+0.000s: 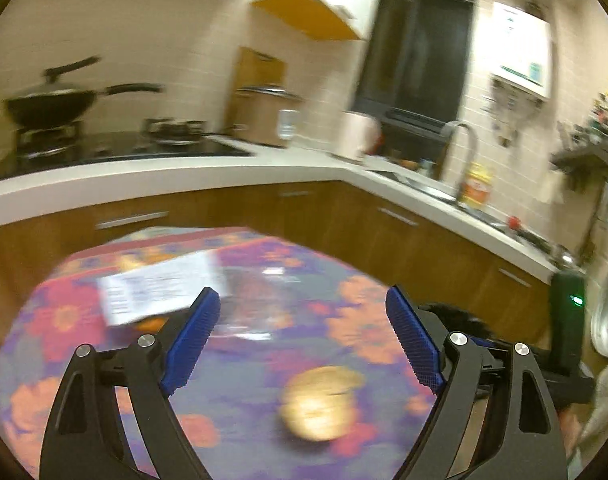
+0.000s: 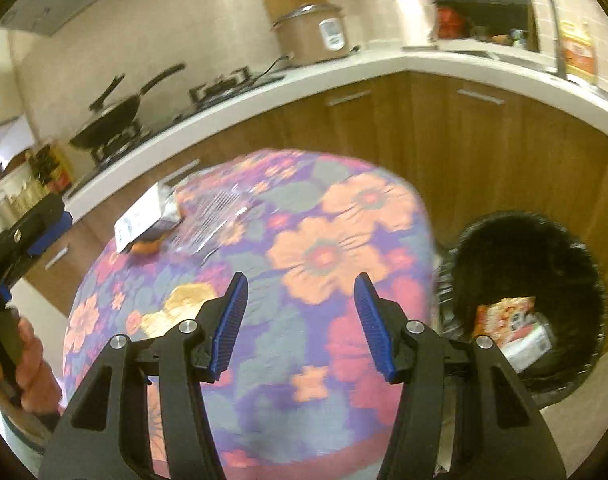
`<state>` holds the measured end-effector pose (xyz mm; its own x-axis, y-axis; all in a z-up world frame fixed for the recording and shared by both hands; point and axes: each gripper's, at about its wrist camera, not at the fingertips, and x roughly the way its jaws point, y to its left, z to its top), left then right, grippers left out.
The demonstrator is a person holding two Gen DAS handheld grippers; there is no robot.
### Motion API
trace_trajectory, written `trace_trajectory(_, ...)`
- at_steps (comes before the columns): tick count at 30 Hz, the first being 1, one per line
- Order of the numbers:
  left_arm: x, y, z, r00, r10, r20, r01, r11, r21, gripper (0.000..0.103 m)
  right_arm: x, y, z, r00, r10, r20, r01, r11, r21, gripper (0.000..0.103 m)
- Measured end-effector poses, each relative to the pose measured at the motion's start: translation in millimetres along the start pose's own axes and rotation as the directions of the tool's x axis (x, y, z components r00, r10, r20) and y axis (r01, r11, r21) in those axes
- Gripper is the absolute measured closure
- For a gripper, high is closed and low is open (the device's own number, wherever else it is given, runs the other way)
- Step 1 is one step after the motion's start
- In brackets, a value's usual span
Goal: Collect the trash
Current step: 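Move both tools back over the table toward the carton and peels, then grasp the white milk carton with the left tool while the right tool grasps an orange peel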
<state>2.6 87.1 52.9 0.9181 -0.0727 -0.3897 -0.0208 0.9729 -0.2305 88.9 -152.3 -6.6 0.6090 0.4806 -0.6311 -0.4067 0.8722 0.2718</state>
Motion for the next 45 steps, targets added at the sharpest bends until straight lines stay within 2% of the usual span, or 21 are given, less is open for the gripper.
trace_trajectory(5, 2.7, 89.3, 4.9, 0.991, 0.128, -0.034, -0.131, 0.987, -0.090, 0.020, 27.7, 25.4, -5.8, 0.998, 0.008, -0.059, -0.010, 1.000, -0.021, 0.051)
trace_trajectory(7, 10.5, 116.5, 6.2, 0.986, 0.152, -0.063, -0.159, 0.979, -0.125, 0.020, 36.5, 32.9, -7.3, 0.997, 0.018, -0.080, -0.020, 1.000, -0.023, 0.051)
trace_trajectory(9, 26.0, 144.9, 5.0, 0.984, 0.134, -0.116, -0.153, 0.972, -0.176, 0.020, 43.9, 40.3, -8.1, 0.995, 0.017, -0.096, -0.020, 0.999, -0.032, 0.051)
trace_trajectory(12, 49.2, 176.4, -1.0, 0.981, 0.053, -0.185, -0.103, 0.956, -0.275, 0.020, 52.4, 48.8, -8.5, 0.993, 0.012, -0.116, -0.018, 0.999, -0.048, 0.051)
trace_trajectory(16, 65.4, 186.9, -12.4, 0.976, -0.029, -0.216, -0.045, 0.942, -0.332, 0.021, 57.0, 53.5, -9.6, 0.992, 0.006, -0.129, -0.014, 0.998, -0.063, 0.051)
trace_trajectory(22, 82.7, 171.7, -12.2, 0.967, -0.050, -0.251, -0.020, 0.963, -0.270, 0.021, 61.9, 51.8, -12.2, 0.989, 0.005, -0.147, -0.013, 0.998, -0.057, 0.051)
trace_trajectory(25, 92.1, 173.0, -13.2, 0.960, -0.070, -0.270, -0.010, 0.958, -0.286, 0.022, 62.7, 52.7, -12.5, 0.989, 0.002, -0.148, -0.011, 0.998, -0.057, 0.051)
trace_trajectory(28, 87.5, 167.7, -14.9, 0.961, -0.125, -0.248, 0.045, 0.952, -0.303, 0.023, 63.3, 51.7, -12.4, 0.989, 0.001, -0.149, -0.010, 0.998, -0.055, 0.051)
trace_trajectory(34, 77.3, 137.3, -16.4, 0.951, -0.175, -0.255, 0.123, 0.970, -0.209, 0.023, 64.5, 51.7, -13.9, 0.988, 0.008, -0.152, -0.017, 0.998, -0.057, 0.051)
trace_trajectory(37, 74.7, 122.6, -18.4, 0.935, -0.213, -0.282, 0.173, 0.972, -0.161, 0.023, 65.2, 53.2, -15.4, 0.988, 0.013, -0.156, -0.022, 0.998, -0.060, 0.051)
trace_trajectory(39, 70.6, 110.0, -20.3, 0.922, -0.222, -0.317, 0.205, 0.975, -0.087, 0.023, 65.4, 54.3, -16.0, 0.988, 0.014, -0.156, -0.024, 0.998, -0.066, 0.051)
trace_trajectory(42, 57.2, 101.1, -17.1, 0.948, -0.098, -0.303, 0.126, 0.989, 0.075, 0.023, 65.1, 54.5, -15.7, 0.988, 0.020, -0.155, -0.031, 0.997, -0.067, 0.051)
trace_trajectory(43, 54.7, 100.0, -13.4, 0.959, -0.022, -0.282, 0.064, 0.988, 0.141, 0.022, 65.5, 54.5, -15.5, 0.987, 0.022, -0.156, -0.033, 0.997, -0.066, 0.051)
trace_trajectory(45, 58.3, 98.8, -6.7, 0.964, 0.059, -0.258, -0.001, 0.976, 0.219, 0.021, 67.1, 55.4, -15.1, 0.987, 0.023, -0.159, -0.034, 0.997, -0.067, 0.051)
